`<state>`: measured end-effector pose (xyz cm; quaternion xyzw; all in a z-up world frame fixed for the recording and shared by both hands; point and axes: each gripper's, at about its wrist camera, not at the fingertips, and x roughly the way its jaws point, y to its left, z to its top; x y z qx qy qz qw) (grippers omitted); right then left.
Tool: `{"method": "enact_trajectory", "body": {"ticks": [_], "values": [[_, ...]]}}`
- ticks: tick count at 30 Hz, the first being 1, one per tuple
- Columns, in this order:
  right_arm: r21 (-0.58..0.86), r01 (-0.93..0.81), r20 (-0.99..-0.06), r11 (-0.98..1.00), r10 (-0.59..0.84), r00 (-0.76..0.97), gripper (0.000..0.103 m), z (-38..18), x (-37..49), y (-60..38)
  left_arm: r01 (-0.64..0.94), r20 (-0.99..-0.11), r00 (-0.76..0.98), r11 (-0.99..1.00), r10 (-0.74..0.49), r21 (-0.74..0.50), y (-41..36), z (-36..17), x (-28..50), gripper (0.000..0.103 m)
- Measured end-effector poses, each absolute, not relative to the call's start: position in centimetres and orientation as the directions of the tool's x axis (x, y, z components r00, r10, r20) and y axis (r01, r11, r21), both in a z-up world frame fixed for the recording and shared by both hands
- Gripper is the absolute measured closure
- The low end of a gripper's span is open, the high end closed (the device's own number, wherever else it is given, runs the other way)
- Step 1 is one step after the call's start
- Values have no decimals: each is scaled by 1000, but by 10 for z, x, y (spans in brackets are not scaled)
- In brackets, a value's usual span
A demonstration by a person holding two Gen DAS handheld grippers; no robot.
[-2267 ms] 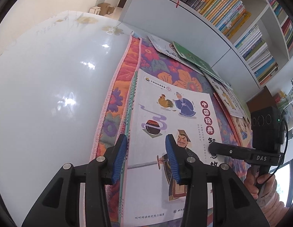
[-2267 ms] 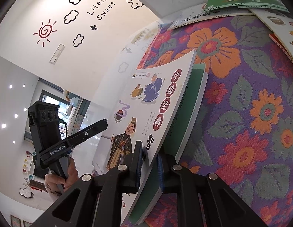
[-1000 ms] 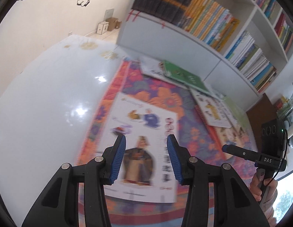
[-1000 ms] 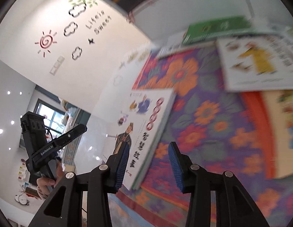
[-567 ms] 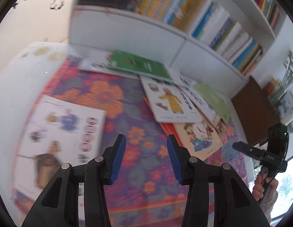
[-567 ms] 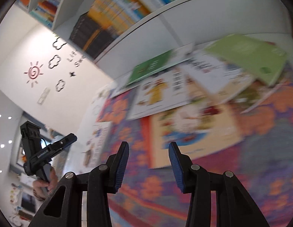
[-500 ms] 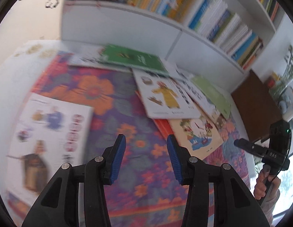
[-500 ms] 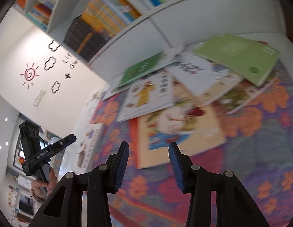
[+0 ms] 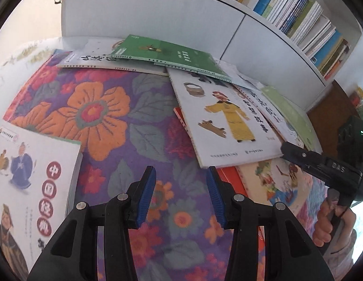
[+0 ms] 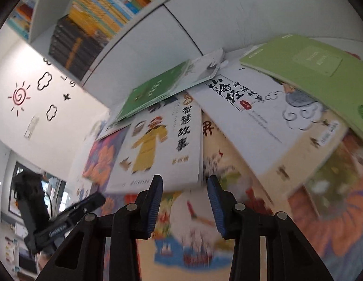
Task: Organize books
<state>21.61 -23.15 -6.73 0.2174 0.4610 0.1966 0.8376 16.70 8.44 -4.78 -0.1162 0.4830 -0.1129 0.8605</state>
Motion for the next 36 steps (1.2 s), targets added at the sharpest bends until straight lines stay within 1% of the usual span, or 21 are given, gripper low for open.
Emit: {"method": "enact_trajectory", "body": {"ticks": [3, 5, 8, 10, 13, 14, 15, 17, 23, 28, 30, 32, 36], "values": [[534, -122, -680, 837, 511, 525, 65, -69, 224, -229, 94, -785, 511, 931, -350, -354, 88, -47, 176, 63], [542, -127, -679, 831, 522, 517, 65, -70, 229, -226, 97, -780, 515, 928, -356, -360, 88, -47, 184, 63], [500, -142, -690, 855, 491, 532, 65, -69, 230, -220, 96, -774, 506, 917, -380, -387, 83, -51, 195, 65], [466, -151, -701, 872, 468, 538, 68, -68, 228, -217, 103, -767, 513, 915, -384, -389, 77, -53, 199, 65], [454, -144, -710, 879, 455, 538, 75, -70, 230, -218, 126, -772, 507, 919, -382, -372, 61, -57, 203, 65], [454, -141, -712, 880, 454, 536, 81, -70, 231, -217, 136, -777, 504, 923, -377, -359, 54, -58, 203, 63], [453, -140, -714, 881, 452, 534, 85, -71, 230, -219, 141, -785, 514, 936, -348, -322, 50, -57, 202, 62], [442, -152, -717, 884, 450, 533, 87, -71, 229, -218, 162, -796, 530, 956, -292, -244, 41, -53, 198, 62], [417, -188, -732, 889, 451, 511, 87, -68, 214, -208, 189, -819, 524, 970, -231, -152, 37, -41, 191, 62], [441, -183, -741, 879, 471, 479, 87, -69, 191, -215, 230, -837, 485, 961, -252, -156, 36, -40, 164, 62], [454, -181, -739, 872, 483, 469, 87, -69, 179, -218, 256, -848, 463, 955, -257, -150, 33, -40, 148, 64], [479, -172, -736, 861, 501, 455, 87, -71, 163, -223, 288, -861, 444, 949, -248, -126, 27, -41, 125, 64], [492, -168, -733, 854, 511, 449, 87, -69, 119, -232, 319, -862, 436, 940, -260, -122, 20, -34, 82, 64]]}}
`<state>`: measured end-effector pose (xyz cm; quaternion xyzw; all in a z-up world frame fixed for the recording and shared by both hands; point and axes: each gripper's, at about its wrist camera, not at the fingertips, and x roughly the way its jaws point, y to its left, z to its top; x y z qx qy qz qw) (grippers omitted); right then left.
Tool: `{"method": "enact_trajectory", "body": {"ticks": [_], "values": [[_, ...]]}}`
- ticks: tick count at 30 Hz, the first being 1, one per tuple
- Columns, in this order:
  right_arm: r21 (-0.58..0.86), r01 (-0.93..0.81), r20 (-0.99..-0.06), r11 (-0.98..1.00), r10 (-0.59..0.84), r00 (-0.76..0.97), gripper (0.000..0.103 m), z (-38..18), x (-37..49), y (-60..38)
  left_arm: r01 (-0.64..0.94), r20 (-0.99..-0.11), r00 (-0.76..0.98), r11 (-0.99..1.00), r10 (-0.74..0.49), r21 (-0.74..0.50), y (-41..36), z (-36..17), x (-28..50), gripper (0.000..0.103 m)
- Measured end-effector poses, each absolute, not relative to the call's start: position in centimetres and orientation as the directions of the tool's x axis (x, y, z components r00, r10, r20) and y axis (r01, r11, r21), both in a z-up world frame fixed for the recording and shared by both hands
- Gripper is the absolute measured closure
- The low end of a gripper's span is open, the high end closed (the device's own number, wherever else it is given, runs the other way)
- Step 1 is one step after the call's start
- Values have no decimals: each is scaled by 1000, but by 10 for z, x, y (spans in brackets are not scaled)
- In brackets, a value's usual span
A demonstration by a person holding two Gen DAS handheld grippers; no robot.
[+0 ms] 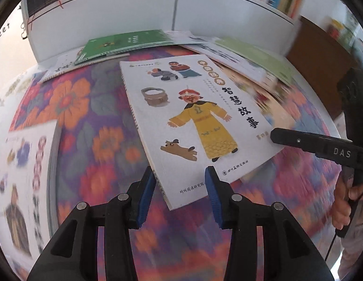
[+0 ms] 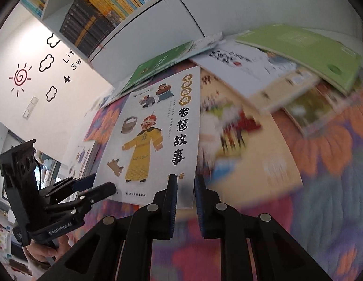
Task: Organize books
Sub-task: 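Grasp the yellow-figure book edge with both grippers and lift it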
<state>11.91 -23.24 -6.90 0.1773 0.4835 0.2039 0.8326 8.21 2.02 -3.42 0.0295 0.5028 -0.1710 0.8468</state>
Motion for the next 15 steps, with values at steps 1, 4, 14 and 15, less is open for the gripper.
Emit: {"method": "enact_trajectory", "body": {"ticks": [1, 4, 14, 15], "values": [[496, -167, -734, 852, 514, 443, 87, -69, 109, -233, 324, -859, 438, 938, -265, -124, 19, -32, 69, 64], [501, -178, -744, 847, 527, 411, 87, -69, 67, -236, 354, -850, 423, 921, -314, -164, 19, -25, 21, 64], [573, -223, -725, 789, 614, 312, 88, -65, -31, -262, 342, -876, 313, 904, -368, -257, 34, -42, -45, 63], [587, -222, -712, 778, 628, 314, 88, -64, -28, -265, 331, -876, 318, 908, -363, -256, 36, -43, -41, 63]]}}
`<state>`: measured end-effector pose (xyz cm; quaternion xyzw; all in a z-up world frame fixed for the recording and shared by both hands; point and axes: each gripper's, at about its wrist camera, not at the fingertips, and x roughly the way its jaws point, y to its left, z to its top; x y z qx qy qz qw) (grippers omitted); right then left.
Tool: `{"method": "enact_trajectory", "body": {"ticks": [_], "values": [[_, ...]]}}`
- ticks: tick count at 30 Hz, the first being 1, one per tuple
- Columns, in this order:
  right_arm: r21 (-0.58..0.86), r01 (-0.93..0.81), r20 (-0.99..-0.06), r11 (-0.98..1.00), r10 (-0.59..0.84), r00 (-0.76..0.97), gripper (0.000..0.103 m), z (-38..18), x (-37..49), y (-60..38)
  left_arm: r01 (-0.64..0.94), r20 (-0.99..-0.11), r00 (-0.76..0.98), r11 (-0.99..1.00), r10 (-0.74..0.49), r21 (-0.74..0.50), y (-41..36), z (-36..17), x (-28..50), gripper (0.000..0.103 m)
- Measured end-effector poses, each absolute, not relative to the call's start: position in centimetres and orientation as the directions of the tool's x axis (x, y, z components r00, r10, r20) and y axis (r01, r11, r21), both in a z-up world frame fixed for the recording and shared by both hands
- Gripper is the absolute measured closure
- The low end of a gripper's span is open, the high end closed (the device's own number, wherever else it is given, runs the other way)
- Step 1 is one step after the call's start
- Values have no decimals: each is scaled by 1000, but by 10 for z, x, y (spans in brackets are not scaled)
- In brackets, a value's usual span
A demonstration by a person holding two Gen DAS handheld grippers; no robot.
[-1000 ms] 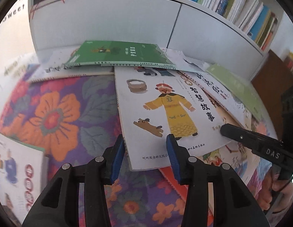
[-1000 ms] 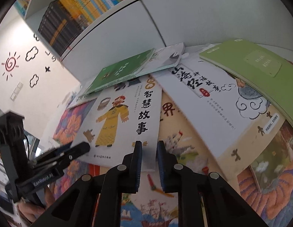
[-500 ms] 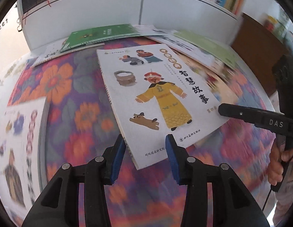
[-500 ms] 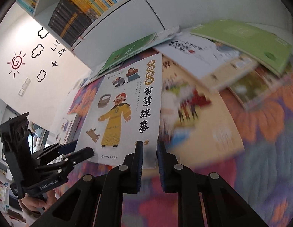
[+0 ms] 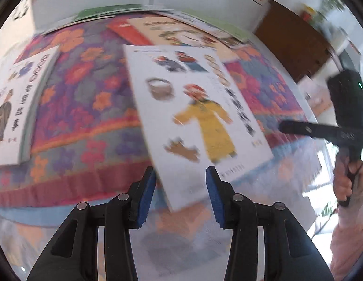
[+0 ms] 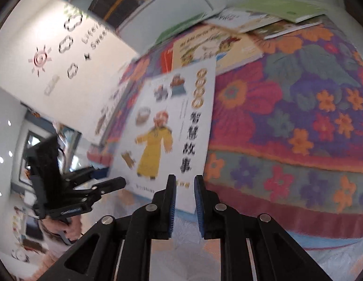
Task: Organize books
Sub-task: 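Grasp the yellow-figure book edge with both grippers and lift it, then carry the yellow-figure book upright with both grippers toward the stacked books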
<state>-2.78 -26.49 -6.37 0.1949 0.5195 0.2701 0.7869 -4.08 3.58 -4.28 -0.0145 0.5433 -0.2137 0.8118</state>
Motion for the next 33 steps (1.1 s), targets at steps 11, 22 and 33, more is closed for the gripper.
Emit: {"method": "enact_trajectory", "body": {"ticks": [11, 22, 33], "values": [[658, -175, -709, 732, 681, 180, 75, -99, 28, -260, 264, -875, 251, 899, -415, -350, 46, -63, 11, 64], [733, -292, -599, 614, 786, 152, 87, -118, 74, -248, 267, -856, 187, 864, -482, -427, 59, -69, 53, 70], [718, -311, -606, 623, 779, 162, 88, -116, 67, -245, 291, -819, 235, 842, -523, -454, 63, -73, 59, 71]]}}
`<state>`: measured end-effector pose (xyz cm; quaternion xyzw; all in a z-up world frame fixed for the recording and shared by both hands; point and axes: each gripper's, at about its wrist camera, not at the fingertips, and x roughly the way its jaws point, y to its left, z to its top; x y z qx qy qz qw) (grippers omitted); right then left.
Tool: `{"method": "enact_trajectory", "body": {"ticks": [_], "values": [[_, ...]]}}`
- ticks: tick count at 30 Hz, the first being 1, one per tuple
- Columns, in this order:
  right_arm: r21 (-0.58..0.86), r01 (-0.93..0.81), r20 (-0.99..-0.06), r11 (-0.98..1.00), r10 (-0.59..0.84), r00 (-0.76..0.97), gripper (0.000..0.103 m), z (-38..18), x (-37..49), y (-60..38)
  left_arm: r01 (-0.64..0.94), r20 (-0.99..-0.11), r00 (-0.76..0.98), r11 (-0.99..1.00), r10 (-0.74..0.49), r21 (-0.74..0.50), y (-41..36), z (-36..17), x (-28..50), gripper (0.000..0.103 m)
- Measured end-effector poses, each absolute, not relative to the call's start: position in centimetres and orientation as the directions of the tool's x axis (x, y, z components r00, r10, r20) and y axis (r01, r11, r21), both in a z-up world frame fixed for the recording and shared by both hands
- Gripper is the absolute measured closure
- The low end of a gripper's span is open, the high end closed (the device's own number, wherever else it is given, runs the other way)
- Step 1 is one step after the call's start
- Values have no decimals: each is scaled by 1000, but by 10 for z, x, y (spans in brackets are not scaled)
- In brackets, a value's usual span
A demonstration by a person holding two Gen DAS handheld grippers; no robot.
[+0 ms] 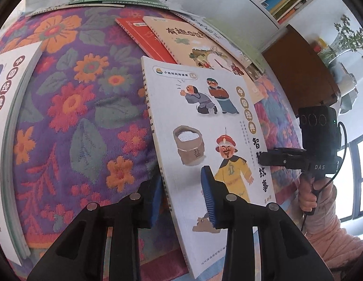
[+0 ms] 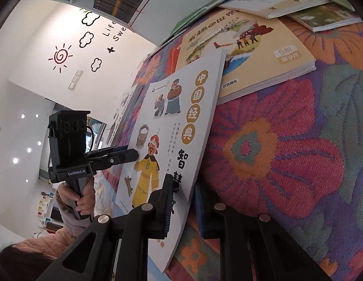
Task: Organize books
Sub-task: 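Carry the yellow-figure book upright with both grippers toward the stacked books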
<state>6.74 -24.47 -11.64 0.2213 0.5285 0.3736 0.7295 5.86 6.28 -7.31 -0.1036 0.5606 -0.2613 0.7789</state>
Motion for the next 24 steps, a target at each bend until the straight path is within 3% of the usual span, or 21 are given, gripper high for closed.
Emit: {"method": "enact_trajectory", "body": {"ticks": [11, 15, 24], "values": [[624, -274, -698, 731, 680, 225, 85, -93, 59, -232, 333, -802, 231, 819, -551, -467, 68, -73, 56, 72], [622, -244, -687, 744, 668, 286, 90, -76, 51, -231, 346, -808, 190, 808, -558, -477, 68, -72, 58, 74], [568, -262, -683, 781, 624, 379, 90, -38, 31, -211, 376, -794, 150, 777, -589, -505, 78, -62, 58, 74]]}}
